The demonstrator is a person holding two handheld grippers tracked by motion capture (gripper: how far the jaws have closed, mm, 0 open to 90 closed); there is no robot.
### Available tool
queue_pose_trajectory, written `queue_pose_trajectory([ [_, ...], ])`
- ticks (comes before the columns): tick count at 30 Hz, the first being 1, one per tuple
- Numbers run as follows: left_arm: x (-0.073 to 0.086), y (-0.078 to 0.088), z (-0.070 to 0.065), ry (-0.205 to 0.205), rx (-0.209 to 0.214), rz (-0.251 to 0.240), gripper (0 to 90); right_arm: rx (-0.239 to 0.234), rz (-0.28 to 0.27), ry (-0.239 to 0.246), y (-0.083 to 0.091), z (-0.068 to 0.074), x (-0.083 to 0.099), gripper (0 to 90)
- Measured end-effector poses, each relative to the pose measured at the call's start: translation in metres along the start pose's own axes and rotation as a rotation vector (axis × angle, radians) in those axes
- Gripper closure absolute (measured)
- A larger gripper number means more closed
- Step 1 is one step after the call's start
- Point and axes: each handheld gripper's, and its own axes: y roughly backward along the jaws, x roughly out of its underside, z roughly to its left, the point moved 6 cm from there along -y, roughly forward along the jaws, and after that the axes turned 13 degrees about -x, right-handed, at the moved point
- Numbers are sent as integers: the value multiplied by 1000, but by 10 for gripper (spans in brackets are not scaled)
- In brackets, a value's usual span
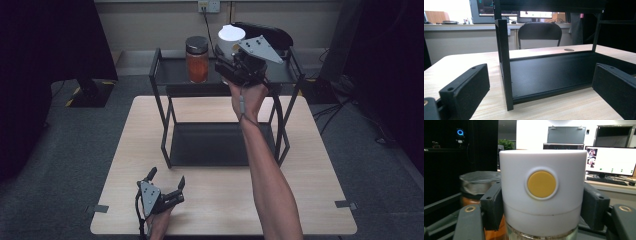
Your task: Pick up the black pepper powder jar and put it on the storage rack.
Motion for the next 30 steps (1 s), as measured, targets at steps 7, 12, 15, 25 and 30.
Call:
queue_pose_trajectory([
  [7,0,0,0,-1,-1,0,5,-2,-2,-16,-8,-8,3,302],
  [12,0,0,0,-3,0,-1,5,0,4,-13,-10,-9,2,302],
  [15,0,0,0,-4,0,-1,5,2,9,-15,-11,-10,2,302],
  [25,0,0,0,-4,1,-1,5,13,24,-61,-17,-21,5,302],
  [30,0,0,0,-4,1,-2,5,13,26,-45,-17,-19,6,302],
])
